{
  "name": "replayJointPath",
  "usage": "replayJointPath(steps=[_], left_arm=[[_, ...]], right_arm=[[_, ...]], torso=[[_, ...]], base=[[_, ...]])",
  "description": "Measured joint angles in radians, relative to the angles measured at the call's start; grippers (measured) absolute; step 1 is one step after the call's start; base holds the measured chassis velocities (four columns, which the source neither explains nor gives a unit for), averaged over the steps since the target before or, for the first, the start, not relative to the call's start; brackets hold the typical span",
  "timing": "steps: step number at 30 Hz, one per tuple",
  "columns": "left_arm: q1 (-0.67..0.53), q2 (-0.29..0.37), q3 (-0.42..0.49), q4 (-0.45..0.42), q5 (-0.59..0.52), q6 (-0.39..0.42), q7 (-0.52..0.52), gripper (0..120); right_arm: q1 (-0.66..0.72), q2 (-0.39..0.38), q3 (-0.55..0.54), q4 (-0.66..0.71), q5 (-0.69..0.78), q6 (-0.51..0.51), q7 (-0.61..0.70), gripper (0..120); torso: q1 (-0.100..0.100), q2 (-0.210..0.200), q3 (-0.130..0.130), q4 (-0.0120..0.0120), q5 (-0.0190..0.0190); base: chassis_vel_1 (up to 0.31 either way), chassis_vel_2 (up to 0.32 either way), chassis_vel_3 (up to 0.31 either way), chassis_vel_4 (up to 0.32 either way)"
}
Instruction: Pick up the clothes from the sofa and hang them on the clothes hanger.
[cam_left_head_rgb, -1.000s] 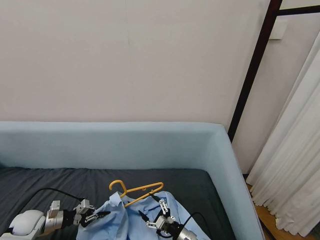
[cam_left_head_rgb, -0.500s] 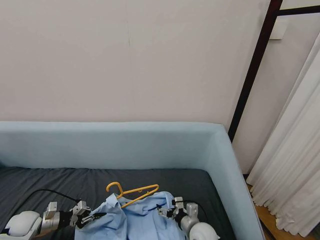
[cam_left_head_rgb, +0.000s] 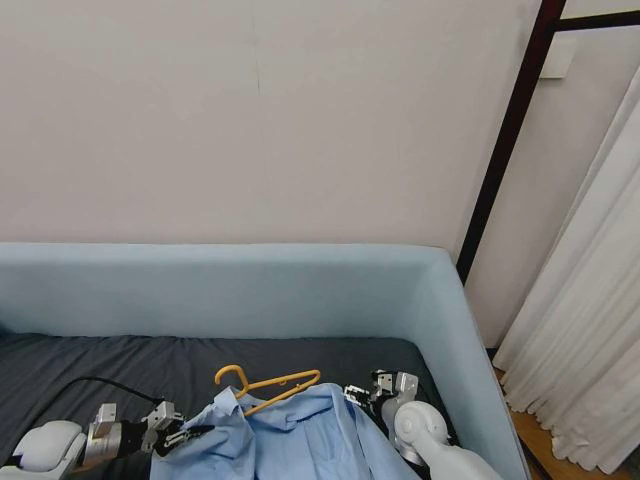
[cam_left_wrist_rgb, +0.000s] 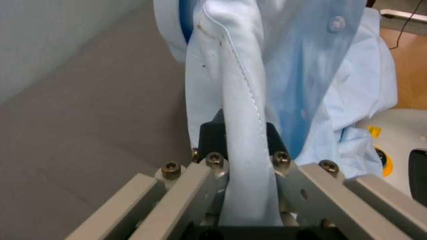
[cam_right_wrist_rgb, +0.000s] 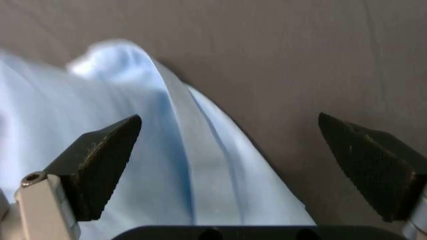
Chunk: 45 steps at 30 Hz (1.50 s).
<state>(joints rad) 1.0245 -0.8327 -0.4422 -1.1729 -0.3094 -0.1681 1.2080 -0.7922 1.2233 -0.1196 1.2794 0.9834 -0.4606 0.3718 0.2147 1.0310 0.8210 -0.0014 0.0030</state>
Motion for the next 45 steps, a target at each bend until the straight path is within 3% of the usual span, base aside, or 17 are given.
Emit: replayJointPath(steps=[8,18,31,39,45], left_arm=[[0.025,0.005,-0.009,-0.014,0.008,-0.003,0.001,1],[0.032,-0.001,-0.016,0.025,0.039,-0.036,0.001,1],[0.020,-0.013,-0.009,0.049,0.059,-0.042,0.001,1],[0.027,-0.011,-0.014,0.038,0.070,-0.042,0.001,1],[0.053,0.001,-0.025,0.018,0.067,-0.047,0.001,1]], right_arm=[[0.008,0.052,-0.019,-0.096,-0.148,0.015,-0.080,100],[-0.044,0.058,-0.126,-0.122,-0.473,0.119,-0.106,100],[0.022,0.078,-0.099,-0.118,-0.521,0.173,-0.107,100],[0.146,0.116,-0.048,-0.223,-0.291,0.037,-0.237,100],[0.188,0.141,-0.021,-0.347,-0.405,0.013,-0.393,90]], torso=[[0.000,0.000,0.000,0.0003,-0.0001],[0.000,0.000,0.000,-0.0001,-0.0003],[0.000,0.000,0.000,0.0001,0.0000],[0.000,0.000,0.000,0.0003,-0.0001],[0.000,0.000,0.000,0.0003,-0.0002]], base=[[0.000,0.000,0.000,0.000],[0.000,0.000,0.000,0.000],[0.000,0.000,0.000,0.000],[0.000,0.000,0.000,0.000],[0.000,0.000,0.000,0.000]])
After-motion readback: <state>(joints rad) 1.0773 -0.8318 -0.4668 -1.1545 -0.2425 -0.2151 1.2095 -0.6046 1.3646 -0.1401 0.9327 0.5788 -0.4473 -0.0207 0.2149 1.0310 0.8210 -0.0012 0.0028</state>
